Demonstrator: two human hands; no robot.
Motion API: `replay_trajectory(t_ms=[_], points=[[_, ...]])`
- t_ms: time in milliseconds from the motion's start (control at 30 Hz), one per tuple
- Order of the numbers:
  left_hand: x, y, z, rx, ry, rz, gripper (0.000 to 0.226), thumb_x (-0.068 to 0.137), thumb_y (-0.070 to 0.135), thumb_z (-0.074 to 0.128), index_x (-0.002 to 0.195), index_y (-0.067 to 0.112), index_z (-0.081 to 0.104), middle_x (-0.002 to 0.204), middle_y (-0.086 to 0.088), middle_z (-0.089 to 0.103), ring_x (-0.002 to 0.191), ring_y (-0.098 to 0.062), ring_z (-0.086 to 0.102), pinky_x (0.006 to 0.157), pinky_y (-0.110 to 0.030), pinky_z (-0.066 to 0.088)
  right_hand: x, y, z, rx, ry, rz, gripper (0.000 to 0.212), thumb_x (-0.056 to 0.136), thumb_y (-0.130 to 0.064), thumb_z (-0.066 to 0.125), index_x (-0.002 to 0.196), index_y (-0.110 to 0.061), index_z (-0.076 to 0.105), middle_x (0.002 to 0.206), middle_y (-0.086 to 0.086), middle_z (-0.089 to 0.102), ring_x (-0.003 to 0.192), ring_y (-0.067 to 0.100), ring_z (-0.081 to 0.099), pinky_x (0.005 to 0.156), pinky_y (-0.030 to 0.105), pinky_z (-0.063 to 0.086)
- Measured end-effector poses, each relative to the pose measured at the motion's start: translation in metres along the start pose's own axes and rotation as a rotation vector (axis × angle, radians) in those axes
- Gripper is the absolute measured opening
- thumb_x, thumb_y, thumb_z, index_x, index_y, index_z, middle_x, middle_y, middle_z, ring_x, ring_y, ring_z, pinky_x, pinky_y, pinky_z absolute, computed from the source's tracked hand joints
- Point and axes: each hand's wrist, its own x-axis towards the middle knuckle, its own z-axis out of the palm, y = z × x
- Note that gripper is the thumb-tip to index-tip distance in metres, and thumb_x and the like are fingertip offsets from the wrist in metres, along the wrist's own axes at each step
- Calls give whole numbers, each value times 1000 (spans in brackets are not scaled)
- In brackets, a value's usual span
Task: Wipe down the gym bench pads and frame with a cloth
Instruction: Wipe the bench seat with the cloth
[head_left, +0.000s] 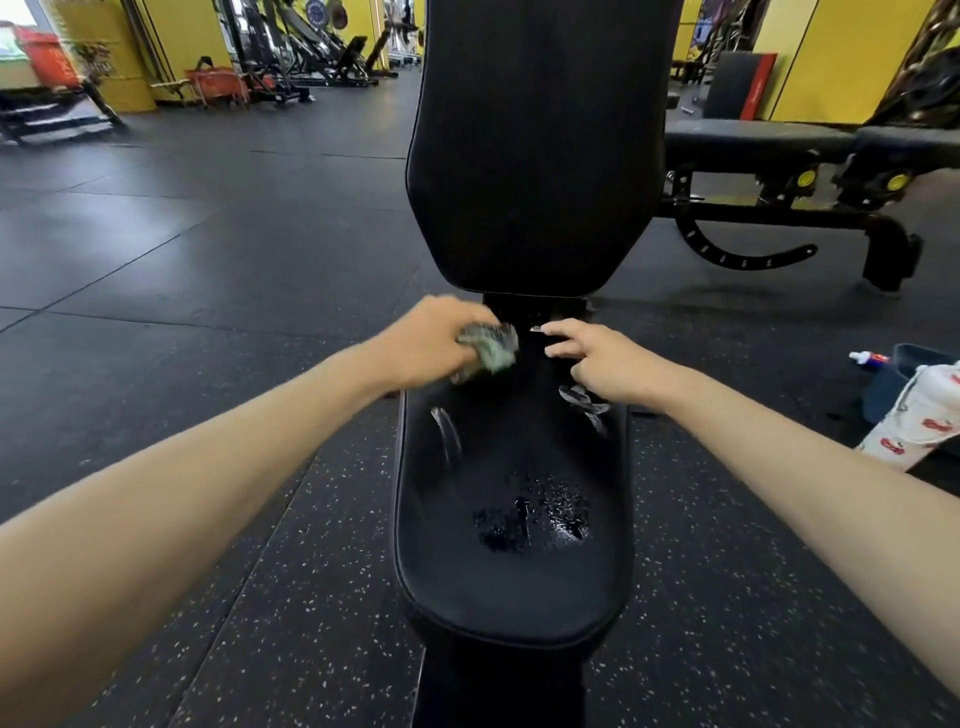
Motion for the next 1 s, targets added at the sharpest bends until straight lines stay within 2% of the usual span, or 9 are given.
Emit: replay_trajectory(t_ms=[133,200,300,467,533,600,800,900,1000], points=[[13,-15,-11,-68,257,-206,22,82,-4,57,98,6,68,88,-10,69,77,-20,62,71,-25,47,0,4,-3,9,28,8,67,86,12,34,142,-24,41,134,0,58,113,19,59,95,35,50],[12,-13,10,-2,159,-200,25,82,-3,57,103,5,68,96,-14,70,86,-26,64,74,-26,47,-5,1,-2,-39,8,-17,69,85,13,33,145,-21,38,138,0,54,79,5,58,67,12,48],[8,1,33,78,72,-134,36,82,-4,54,112,11,67,109,-11,68,104,-29,60,89,-33,46,-9,-3,0,-88,-27,-54,70,86,14,32,149,-19,32,146,4,46,58,-1,38,41,8,34],[-4,22,13,-122,-126,-27,26,78,-5,63,99,7,69,87,-6,69,77,-13,61,74,-28,49,-7,2,-3,-67,-15,-63,72,84,15,29,145,-21,37,144,4,49,87,2,54,56,9,45],[0,21,2,-136,-15,-29,24,78,-5,63,97,9,69,83,-2,68,68,-4,58,66,-21,47,-6,5,-6,-21,3,-78,73,84,15,29,144,-25,39,140,5,52,119,20,55,86,27,51],[6,14,0,-94,121,-76,23,79,-4,62,95,11,69,81,-2,67,65,-2,57,60,-14,43,-6,7,-12,45,51,-97,73,84,16,30,144,-25,39,139,7,52,131,20,47,94,25,44],[0,13,33,31,49,-104,37,78,-9,53,105,11,69,102,-6,70,98,-23,63,87,-33,48,-9,12,-26,-3,113,-61,67,87,15,32,146,-18,37,135,12,56,126,21,50,84,19,38],[-1,25,22,-118,-125,-71,28,79,-8,62,101,7,69,92,-4,70,82,-8,64,78,-24,50,-9,15,-22,-47,68,-38,64,89,11,32,146,-17,37,133,11,58,106,14,58,63,10,39],[6,33,8,-224,-128,-58,24,79,-10,62,99,3,68,81,-1,66,62,4,56,62,-7,44,-7,19,-22,-17,82,-33,59,93,8,33,145,-19,38,131,12,58,119,20,54,61,11,39]])
